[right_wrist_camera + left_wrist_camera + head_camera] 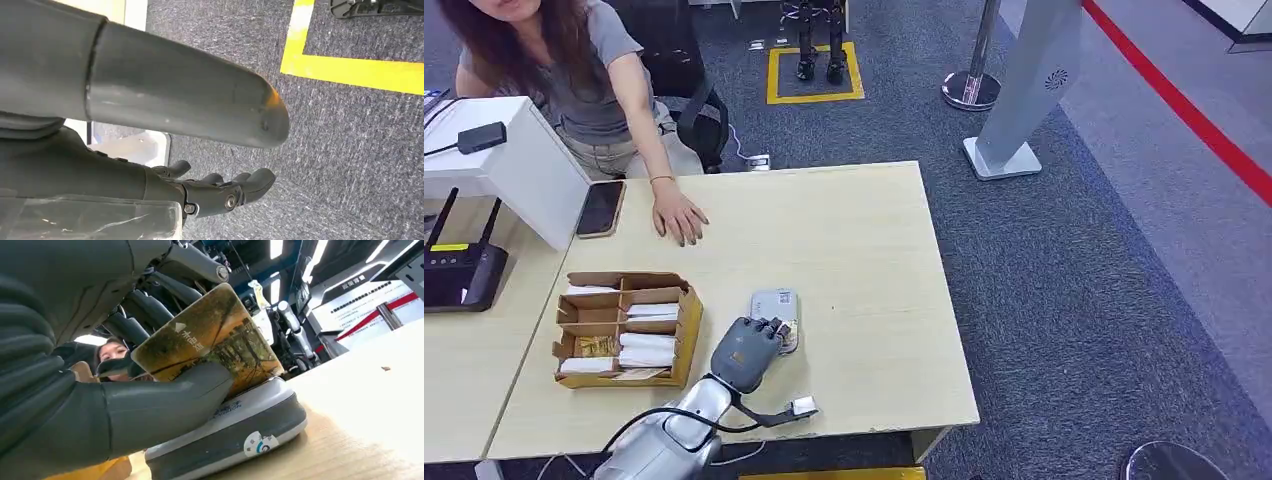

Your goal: Pass the card to the sensor for recognition and then transmit it.

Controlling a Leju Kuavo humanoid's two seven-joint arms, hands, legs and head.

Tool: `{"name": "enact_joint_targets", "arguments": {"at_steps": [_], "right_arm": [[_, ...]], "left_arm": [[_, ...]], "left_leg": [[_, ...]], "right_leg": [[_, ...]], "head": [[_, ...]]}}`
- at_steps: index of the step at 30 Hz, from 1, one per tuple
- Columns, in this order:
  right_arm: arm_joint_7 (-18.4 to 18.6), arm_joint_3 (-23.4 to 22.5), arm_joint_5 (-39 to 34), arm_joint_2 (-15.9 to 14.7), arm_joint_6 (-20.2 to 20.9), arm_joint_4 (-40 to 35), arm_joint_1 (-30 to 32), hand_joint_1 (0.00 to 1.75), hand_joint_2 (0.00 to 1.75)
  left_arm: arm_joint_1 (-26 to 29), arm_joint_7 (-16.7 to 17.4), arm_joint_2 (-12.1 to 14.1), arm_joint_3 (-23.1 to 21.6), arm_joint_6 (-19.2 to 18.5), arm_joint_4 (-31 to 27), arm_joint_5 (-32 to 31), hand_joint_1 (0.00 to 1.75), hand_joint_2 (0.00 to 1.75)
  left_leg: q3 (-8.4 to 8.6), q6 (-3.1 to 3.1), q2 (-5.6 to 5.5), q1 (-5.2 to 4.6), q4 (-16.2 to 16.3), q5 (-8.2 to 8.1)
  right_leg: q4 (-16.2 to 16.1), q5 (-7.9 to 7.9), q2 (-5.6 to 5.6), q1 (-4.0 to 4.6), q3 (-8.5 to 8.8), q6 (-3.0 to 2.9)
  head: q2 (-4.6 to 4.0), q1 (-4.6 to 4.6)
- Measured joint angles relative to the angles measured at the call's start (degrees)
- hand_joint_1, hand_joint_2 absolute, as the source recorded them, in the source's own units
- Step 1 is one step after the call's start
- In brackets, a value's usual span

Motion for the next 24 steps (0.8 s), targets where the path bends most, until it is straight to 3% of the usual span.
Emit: {"name": "enact_joint_targets", "arguments": {"at_steps": [13, 24], "right_arm": [[-0.24, 0.22, 0.02, 0.0, 0.0, 0.0, -0.03, 0.0, 0.0], [-0.39, 0.83, -1.03, 0.0, -0.13, 0.0, -0.01, 0.0, 0.0]], "left_arm": [[-1.02, 1.44, -0.02, 0.0, 0.09, 0.37, -1.27, 1.75, 1.75], [-3.24, 3.6, 3.97, 0.66, 0.52, -5.35, -1.81, 1.75, 1.75]], "left_leg": [[0.0, 0.06, -0.07, 0.0, 0.0, 0.05], [0.0, 0.05, -0.07, 0.0, 0.0, 0.05]], "right_leg": [[0.0, 0.0, -0.07, 0.0, 0.03, 0.0], [0.01, 0.01, -0.06, 0.0, 0.01, 0.0]], "head": [[-0.02, 0.02], [0.0, 0.0]]}}
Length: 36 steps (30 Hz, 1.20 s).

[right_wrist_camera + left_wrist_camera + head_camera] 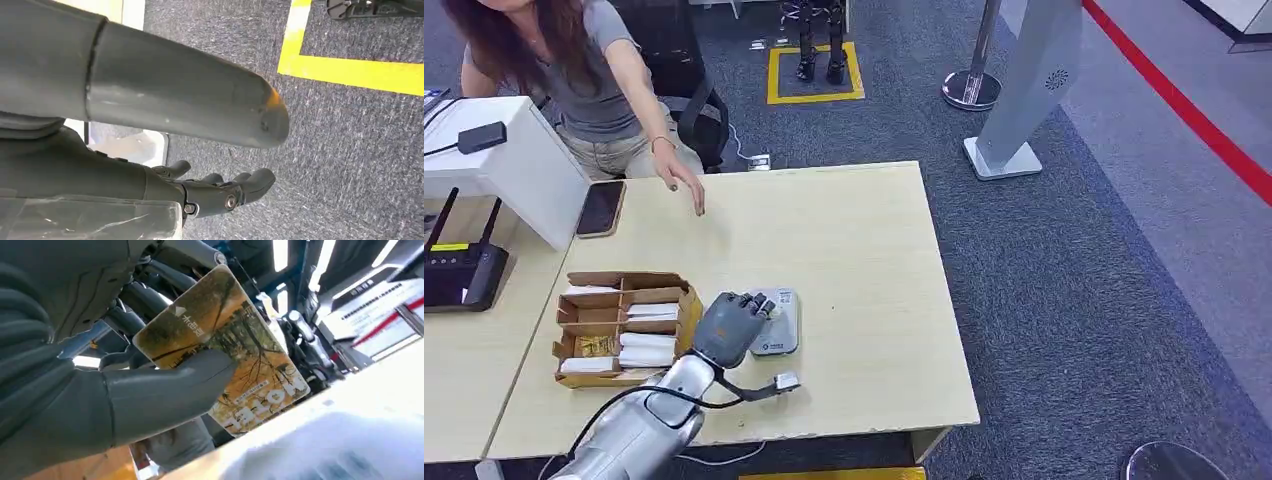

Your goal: Pass the card to the sensor for recognition and then transmit it.

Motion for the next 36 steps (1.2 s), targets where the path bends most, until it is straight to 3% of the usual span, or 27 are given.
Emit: {"name": "enact_joint_targets", "arguments": {"at_steps": [7, 20, 24, 30, 33, 36], "right_arm": [[0.02, 0.09, -0.72, 0.0, -0.06, 0.0, 0.16, 0.0, 0.0], [0.04, 0.09, -1.03, 0.0, -0.33, 0.0, 0.41, 0.0, 0.0], [-0.11, 0.09, -1.73, 0.0, -0.44, 0.0, 0.92, 0.0, 0.0], [-0.81, 0.07, -2.69, 0.0, -1.07, 0.0, 1.91, 0.0, 0.0], [-0.76, 0.09, -2.34, 0.0, -1.46, 0.0, 2.23, 0.0, 0.0], [-0.74, 0.11, -1.92, 0.0, -1.66, 0.0, 2.41, 0.0, 0.0]], "left_arm": [[-2.12, 6.43, 4.43, 0.0, 0.02, -7.13, -0.04, 1.75, 1.75], [-2.74, 7.61, 7.85, 0.0, 0.02, -13.08, -0.04, 1.75, 1.75], [-1.24, -0.2, 8.2, 3.79, 0.02, -16.01, 7.25, 1.75, 1.75], [1.15, -17.21, 6.49, 16.69, -0.94, -16.64, 39.35, 1.75, 1.75], [2.31, -23.39, 5.43, 23.2, -5.47, -16.62, 55.58, 1.75, 1.75], [3.28, -26.66, 4.55, 28.77, -11.92, -16.64, 67.14, 1.75, 1.75]], "left_leg": [[-0.01, 0.0, 0.0, 0.0, 0.0, 0.0], [-0.02, 0.0, 0.0, 0.0, 0.0, -0.01], [-0.02, 0.0, 0.0, 0.0, 0.0, -0.01], [-0.02, 0.0, 0.05, 0.01, 0.0, -0.01], [-0.02, 0.0, 0.04, 0.01, 0.0, -0.01], [-0.02, 0.0, 0.03, 0.01, 0.0, -0.01]], "right_leg": [[0.0, 0.0, 0.0, 0.0, -0.01, 0.0], [0.0, 0.0, 0.0, 0.0, -0.01, 0.0], [0.0, -0.01, 0.0, 0.0, -0.02, 0.0], [0.0, -0.01, 0.04, 0.0, -0.04, 0.0], [0.0, -0.01, 0.03, 0.01, -0.04, 0.0], [0.0, -0.01, 0.03, 0.01, -0.04, 0.0]], "head": [[0.0, 0.0], [0.0, 0.02], [0.0, 0.0], [0.0, 0.0], [0.0, 0.02], [-0.02, 0.02]]}}
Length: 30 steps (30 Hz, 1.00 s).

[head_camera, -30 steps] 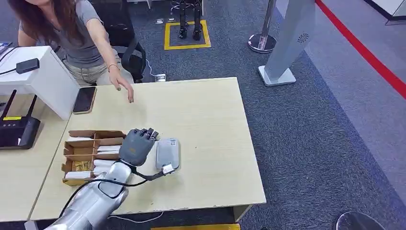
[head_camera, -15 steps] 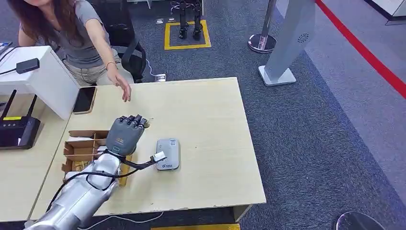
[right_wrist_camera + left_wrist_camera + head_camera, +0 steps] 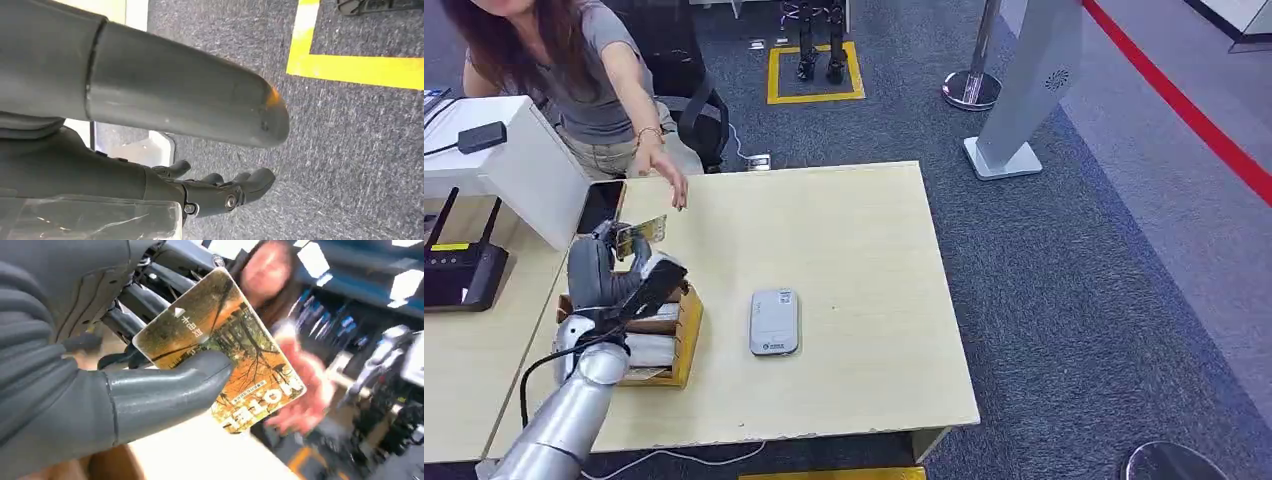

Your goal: Pass the card to the sensor for recognition and then transmit it.

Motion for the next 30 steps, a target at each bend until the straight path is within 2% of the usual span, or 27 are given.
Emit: {"name": "enact_joint_targets", "arguments": {"at_steps": [6, 10, 16, 30], "right_arm": [[0.0, 0.04, -0.11, 0.0, -0.24, 0.0, 0.14, 0.0, 0.0], [0.0, 0.07, -0.11, 0.0, -0.59, 0.0, 0.16, 0.0, 0.0], [-0.02, 0.13, -0.11, 0.0, -0.68, 0.0, 0.2, 0.0, 0.0], [-0.07, 0.44, -0.11, 0.0, -0.63, 0.0, 0.22, 0.0, 0.0]], "left_arm": [[0.81, -1.57, -1.07, 6.64, -5.18, 0.02, 10.13, 1.75, 1.75], [0.96, -2.05, -1.18, 9.18, -5.98, 0.02, 13.04, 1.75, 1.75], [1.22, -2.71, -1.16, 11.16, -5.87, 0.02, 14.61, 1.75, 1.75], [1.69, -2.88, -1.09, 12.1, -5.68, 0.0, 15.17, 1.75, 1.75]], "left_leg": [[-0.02, 0.0, 0.0, -0.01, 0.0, 0.0], [-0.02, 0.0, -0.01, -0.01, 0.0, 0.0], [-0.02, 0.0, -0.02, 0.0, 0.0, 0.0], [-0.03, 0.0, -0.02, -0.01, 0.0, 0.0]], "right_leg": [[-0.01, 0.0, 0.0, 0.0, 0.0, 0.0], [-0.01, 0.0, -0.01, 0.0, 0.0, 0.0], [0.0, 0.0, -0.01, 0.0, 0.0, 0.0], [0.0, 0.0, -0.02, 0.0, 0.0, 0.0]], "head": [[0.02, 0.0], [0.0, -0.02], [0.02, -0.02], [0.02, -0.02]]}}
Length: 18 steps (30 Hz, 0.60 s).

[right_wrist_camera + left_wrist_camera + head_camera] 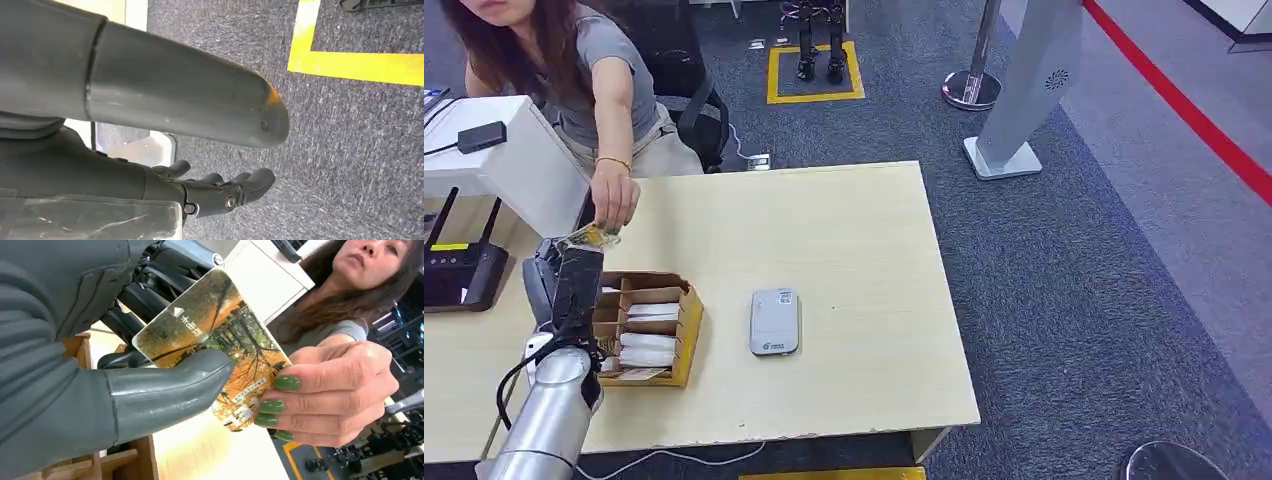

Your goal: Pass the card to the sensor for recognition and then transmit it.

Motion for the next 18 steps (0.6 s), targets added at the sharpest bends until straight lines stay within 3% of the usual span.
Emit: {"name": "enact_joint_targets", "arguments": {"at_steps": [1, 2, 3, 4, 18], "right_arm": [[0.0, 0.02, 0.0, 0.0, 0.0, 0.0, 0.0, 0.0, 0.0], [0.0, 0.04, 0.0, 0.0, 0.0, 0.0, 0.0, 0.0, 0.0], [0.0, 0.04, 0.0, 0.0, 0.0, 0.0, 0.0, 0.0, 0.0], [0.0, 0.04, -0.02, 0.0, -0.02, 0.0, 0.0, 0.0, 0.0], [0.02, 0.04, -0.83, 0.0, -0.04, 0.0, 0.02, 0.0, 0.0]], "left_arm": [[0.04, 0.0, 0.0, 0.0, 0.0, -0.02, 0.09, 1.64, 1.75], [0.09, 0.0, 0.0, 0.0, 0.0, -0.04, 0.2, 0.58, 1.75], [0.17, 0.0, -0.02, 0.0, 0.0, -0.07, 0.27, 0.07, 1.75], [0.26, 0.0, -0.02, 0.02, 0.0, -0.09, 0.37, 0.0, 1.75], [1.28, 0.11, 0.15, 0.33, 1.07, -1.68, 1.29, 0.0, 1.75]], "left_leg": [[0.0, 0.0, 0.0, 0.0, 0.0, 0.0], [0.0, 0.0, 0.0, 0.0, 0.0, 0.0], [0.0, 0.0, 0.0, 0.0, 0.0, 0.0], [0.0, 0.0, 0.0, 0.0, 0.0, 0.0], [-0.01, 0.0, 0.0, 0.0, 0.0, 0.0]], "right_leg": [[0.0, 0.0, 0.0, 0.0, 0.0, 0.0], [0.0, 0.0, 0.0, 0.0, 0.0, 0.0], [0.0, 0.0, 0.0, 0.0, 0.0, 0.0], [0.0, 0.0, 0.0, 0.0, 0.0, 0.0], [0.0, 0.0, -0.01, 0.0, 0.0, 0.0]], "head": [[-0.02, 0.0], [0.0, 0.0], [0.0, 0.0], [0.0, 0.0], [-0.02, 0.02]]}}
